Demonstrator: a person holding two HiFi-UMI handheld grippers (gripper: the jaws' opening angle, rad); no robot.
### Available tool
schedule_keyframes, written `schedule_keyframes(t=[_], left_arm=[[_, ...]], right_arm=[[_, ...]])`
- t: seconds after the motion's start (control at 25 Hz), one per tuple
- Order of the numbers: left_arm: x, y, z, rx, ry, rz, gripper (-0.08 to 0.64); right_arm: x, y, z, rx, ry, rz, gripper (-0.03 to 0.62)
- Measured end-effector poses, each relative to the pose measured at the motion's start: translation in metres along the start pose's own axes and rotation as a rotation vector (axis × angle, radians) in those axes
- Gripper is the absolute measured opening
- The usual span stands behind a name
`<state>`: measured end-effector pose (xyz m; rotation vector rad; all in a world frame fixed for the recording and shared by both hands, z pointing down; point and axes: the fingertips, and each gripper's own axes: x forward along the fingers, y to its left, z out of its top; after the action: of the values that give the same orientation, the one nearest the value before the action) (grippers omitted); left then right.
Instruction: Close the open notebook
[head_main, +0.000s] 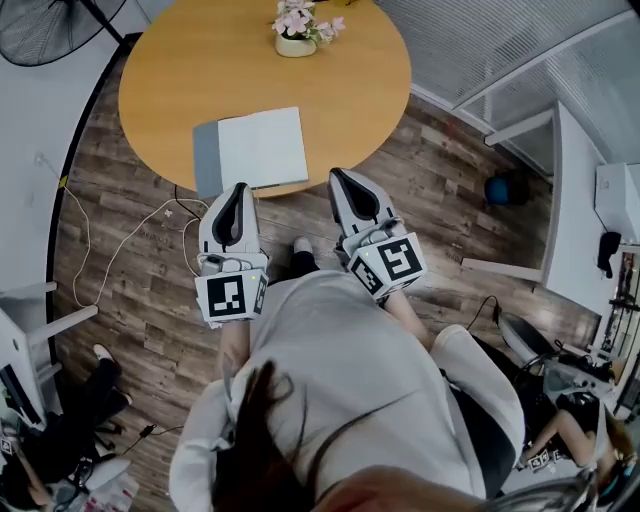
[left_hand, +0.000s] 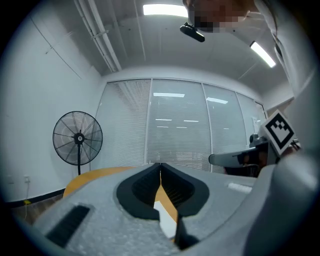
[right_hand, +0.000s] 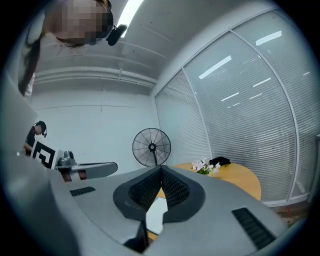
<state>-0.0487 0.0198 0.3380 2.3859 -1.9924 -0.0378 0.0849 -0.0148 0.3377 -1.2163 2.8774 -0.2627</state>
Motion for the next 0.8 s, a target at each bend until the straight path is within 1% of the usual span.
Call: schedule_keyframes(t=[0.16,0.36,0.6,0.8], left_arm=[[0.022,0.000,-0.003,-0.002,0.006,0.013,0.020],[0.042,-0.004,-0.005,0.001,0.017,0.006,0.020],[0.055,0.001,-0.003,0.008,0.016,0.003,0.020],[0.064,0.015,-0.005,0.001,0.019,0.002,0.020]], right_arm=[[0.014,-0.019,0.002,-0.001,0.006,0.013,0.003],[0.020,-0.040,0.002,0.009,0.012,-0.001,0.003],[0.023,-0.054,0.005,0.019,0.007,-0.031,0.003],[0.036,-0.058,0.006,0.013,0.007,-0.053,0.003]])
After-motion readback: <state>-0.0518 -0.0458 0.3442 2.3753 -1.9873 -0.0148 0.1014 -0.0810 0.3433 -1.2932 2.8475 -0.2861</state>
